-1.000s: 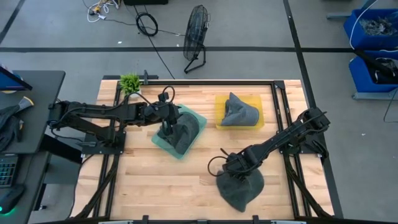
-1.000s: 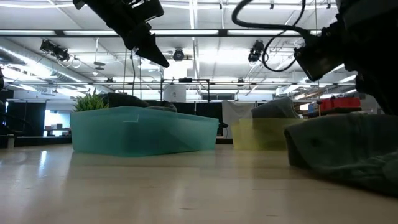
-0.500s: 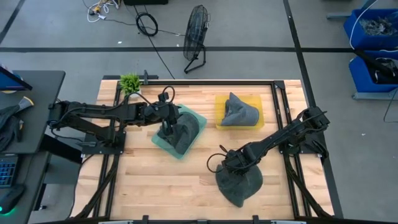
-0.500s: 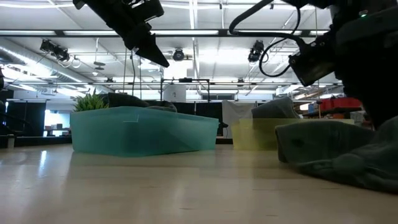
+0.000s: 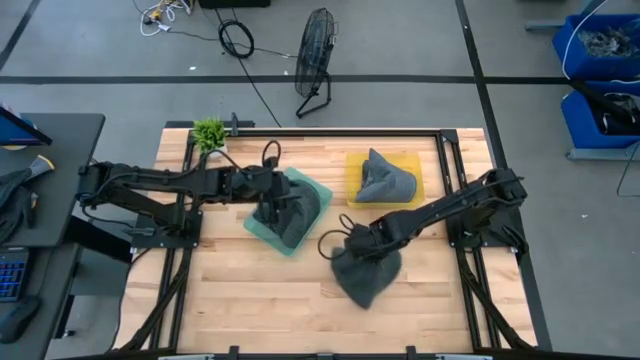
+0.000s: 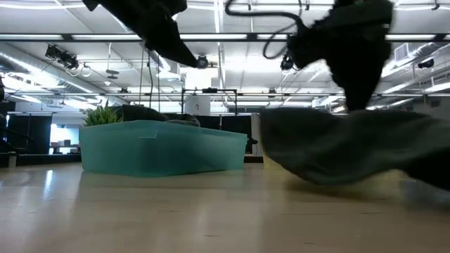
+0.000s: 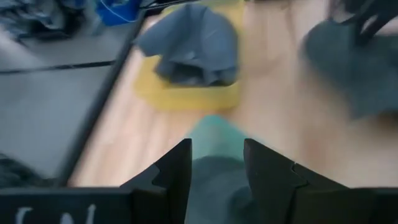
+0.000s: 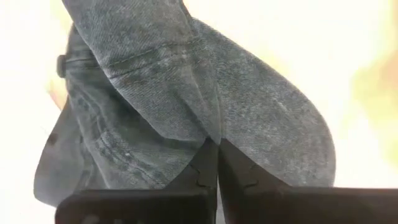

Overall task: Pick & Place hat
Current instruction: Put the black cap into the green bin

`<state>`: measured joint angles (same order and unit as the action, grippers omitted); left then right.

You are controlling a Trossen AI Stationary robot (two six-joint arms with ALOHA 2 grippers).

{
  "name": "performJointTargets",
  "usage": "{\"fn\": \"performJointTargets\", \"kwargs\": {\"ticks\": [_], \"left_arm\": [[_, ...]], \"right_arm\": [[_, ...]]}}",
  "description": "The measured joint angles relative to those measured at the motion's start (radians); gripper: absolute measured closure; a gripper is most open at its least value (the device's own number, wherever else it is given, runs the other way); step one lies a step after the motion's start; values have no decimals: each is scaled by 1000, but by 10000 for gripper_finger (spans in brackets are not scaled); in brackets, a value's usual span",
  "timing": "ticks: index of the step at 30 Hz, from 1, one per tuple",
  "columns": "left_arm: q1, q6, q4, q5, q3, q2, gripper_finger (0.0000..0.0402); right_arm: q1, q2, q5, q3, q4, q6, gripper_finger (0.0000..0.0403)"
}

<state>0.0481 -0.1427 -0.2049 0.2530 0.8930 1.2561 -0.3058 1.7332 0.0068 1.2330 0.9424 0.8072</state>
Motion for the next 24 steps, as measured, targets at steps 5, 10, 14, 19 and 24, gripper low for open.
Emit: {"fn": "performJointTargets", "kwargs": {"ticks": [5, 10, 14, 19, 24], "left_arm": [[-3, 98, 27, -30, 0, 1, 252], [0, 62, 45, -214, 0, 11, 252], [-16, 98, 108, -318, 1, 52, 252], [-31, 97, 177, -320, 1, 134, 252], [-27, 98, 237, -320, 1, 203, 252]], "right_arm": [[49, 0, 92, 49, -51, -125, 401], [110, 0, 169, 53, -224, -288, 402], [157, 0, 196, 54, -360, -412, 402], [197, 0, 196, 54, -395, -501, 403], [215, 0, 196, 54, -400, -555, 403]]}}
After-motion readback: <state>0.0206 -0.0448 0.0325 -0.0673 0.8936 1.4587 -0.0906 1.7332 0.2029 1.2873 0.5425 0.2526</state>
